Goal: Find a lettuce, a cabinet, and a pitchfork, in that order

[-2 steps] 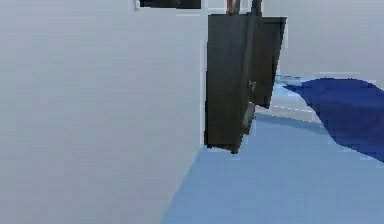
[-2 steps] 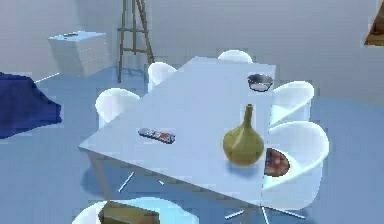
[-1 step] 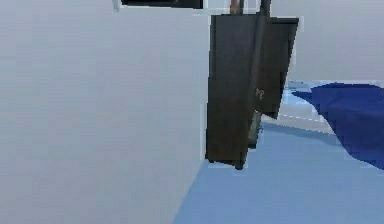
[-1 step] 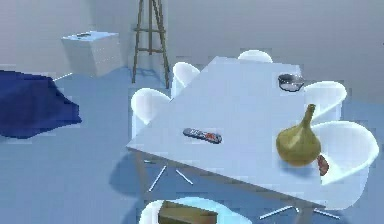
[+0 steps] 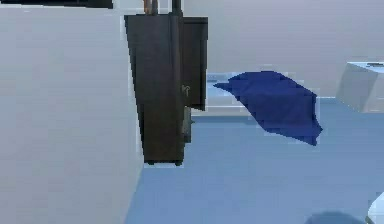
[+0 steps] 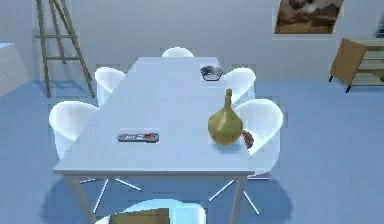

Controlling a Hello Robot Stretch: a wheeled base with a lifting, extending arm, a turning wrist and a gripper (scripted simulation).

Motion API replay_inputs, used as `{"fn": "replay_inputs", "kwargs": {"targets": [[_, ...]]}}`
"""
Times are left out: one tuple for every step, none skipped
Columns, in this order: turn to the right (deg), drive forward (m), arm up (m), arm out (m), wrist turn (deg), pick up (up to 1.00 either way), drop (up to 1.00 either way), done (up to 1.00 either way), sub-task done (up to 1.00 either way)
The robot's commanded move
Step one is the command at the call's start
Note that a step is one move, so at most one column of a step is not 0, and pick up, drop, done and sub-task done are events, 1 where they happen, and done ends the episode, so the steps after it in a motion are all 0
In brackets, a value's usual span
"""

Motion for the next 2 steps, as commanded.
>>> {"fn": "replay_inputs", "kwargs": {"targets": [[0.0, 0.20, 0.00, 0.00, 0.0, 0.00, 0.00, 0.00, 0.00], [9.0, 0.00, 0.00, 0.00, 0.0, 0.00, 0.00, 0.00, 0.00]]}}
